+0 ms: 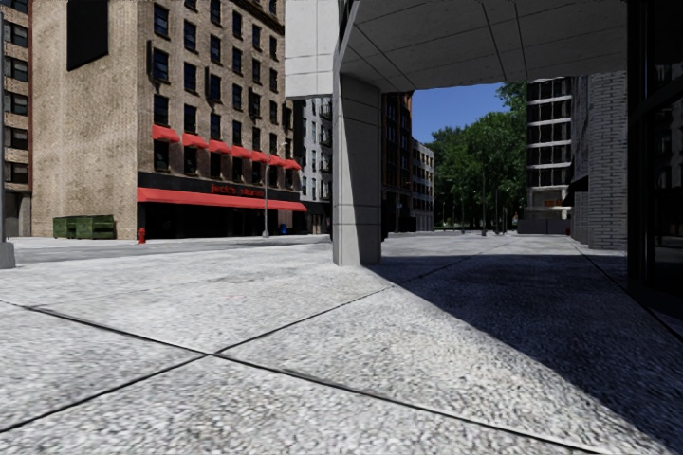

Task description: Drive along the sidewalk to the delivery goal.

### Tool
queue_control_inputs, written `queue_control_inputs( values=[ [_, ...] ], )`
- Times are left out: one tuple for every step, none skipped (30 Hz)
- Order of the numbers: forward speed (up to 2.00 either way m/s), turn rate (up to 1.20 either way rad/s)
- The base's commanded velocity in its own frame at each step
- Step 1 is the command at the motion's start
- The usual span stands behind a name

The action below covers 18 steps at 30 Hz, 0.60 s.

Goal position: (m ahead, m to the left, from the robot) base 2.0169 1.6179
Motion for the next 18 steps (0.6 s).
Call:
queue_control_inputs(
  values=[
    [2.0,0.0],
    [2.0,0.0],
    [2.0,0.0],
    [2.0,0.0],
    [2.0,0.0],
    [2.0,0.0],
    [2.0,0.0],
    [2.0,0.0],
    [2.0,0.0],
    [2.0,0.0],
    [2.0,0.0],
    [2.0,0.0],
    [2.0,0.0],
    [2.0,0.0],
    [2.0,0.0],
    [2.0,0.12],
    [2.0,0.47],
    [2.0,0.47]
  ],
)
